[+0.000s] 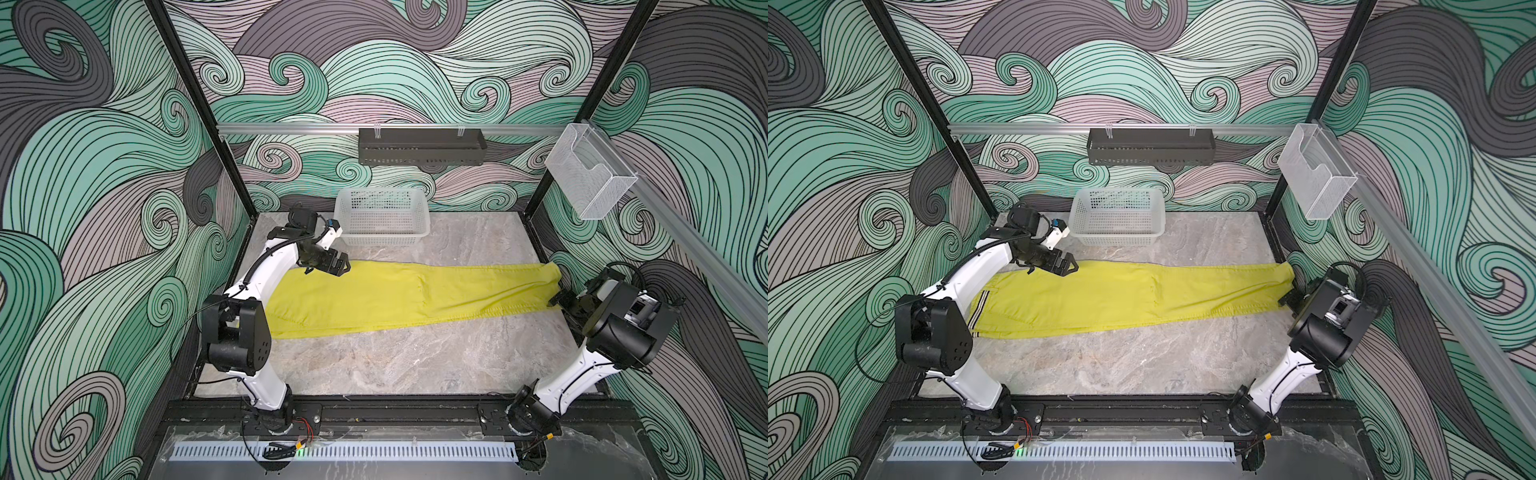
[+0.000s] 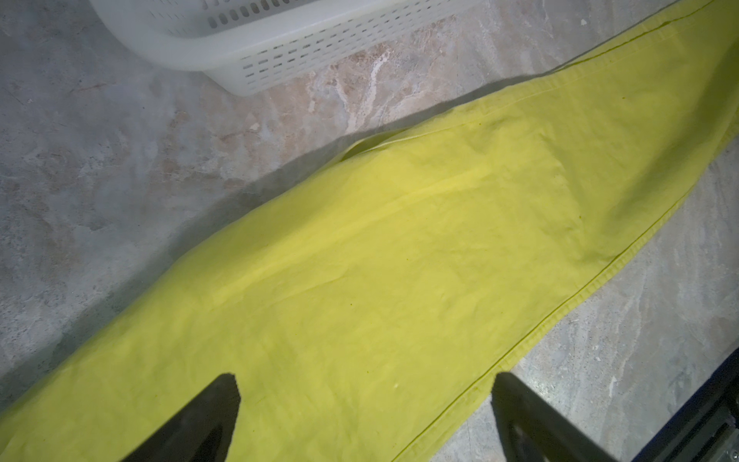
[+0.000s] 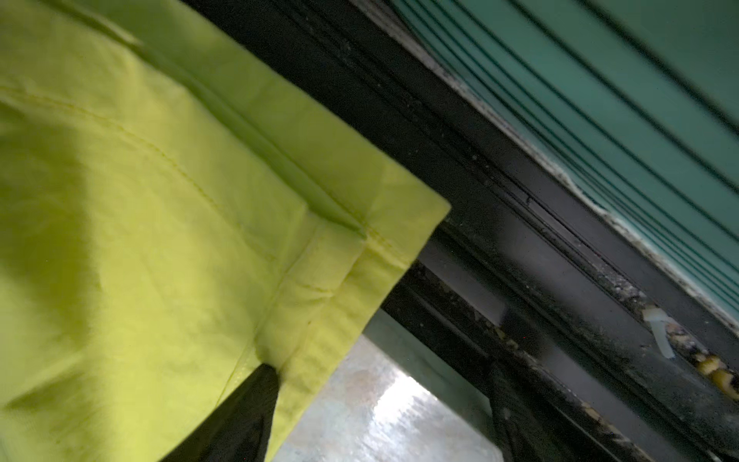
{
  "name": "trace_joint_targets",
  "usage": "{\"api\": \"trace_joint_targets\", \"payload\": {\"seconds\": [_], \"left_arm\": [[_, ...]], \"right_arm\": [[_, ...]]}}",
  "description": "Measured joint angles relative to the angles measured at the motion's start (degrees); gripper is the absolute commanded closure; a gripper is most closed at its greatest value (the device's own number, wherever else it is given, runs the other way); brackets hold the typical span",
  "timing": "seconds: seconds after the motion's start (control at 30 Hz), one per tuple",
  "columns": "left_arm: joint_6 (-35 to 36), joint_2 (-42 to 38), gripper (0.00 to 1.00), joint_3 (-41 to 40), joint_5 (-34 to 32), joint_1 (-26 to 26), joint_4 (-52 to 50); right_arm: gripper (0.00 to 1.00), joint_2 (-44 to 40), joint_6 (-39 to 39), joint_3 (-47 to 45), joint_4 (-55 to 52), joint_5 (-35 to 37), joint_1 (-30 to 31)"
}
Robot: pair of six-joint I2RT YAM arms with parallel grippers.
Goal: Roll up the long pants
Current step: Fold the long pant at the center of the board.
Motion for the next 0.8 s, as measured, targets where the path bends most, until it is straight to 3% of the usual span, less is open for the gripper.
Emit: {"api": "trace_joint_targets", "payload": {"seconds": [0.2, 0.47, 0.53, 0.63, 0.8], "left_arm": [[0.50, 0.85, 0.01, 0.09, 0.00, -0.04, -0.57], [0.87, 2.16, 0.01, 0.35, 0.00, -0.37, -1.33], [1.09, 2.29, 0.01, 0.35, -0.02, -0.39, -1.38], [1.36, 2.45, 0.01, 0.35, -0.39, -0.39, -1.51], [1.57, 2.47, 0.01, 0.35, -0.76, -0.39, -1.95]], "right_arm": [[0.26, 0.37, -0.22, -0.02, 2.84, -2.34, 0.33], [0.30, 1.07, -0.74, -1.64, 13.22, -10.75, 0.66], [0.35, 2.05, -0.79, -1.01, 14.58, -12.46, 0.74], [0.54, 4.61, -2.05, 1.55, 15.41, -14.38, 1.05], [0.96, 5.16, -5.05, 1.95, 17.20, -13.16, 0.96]]}}
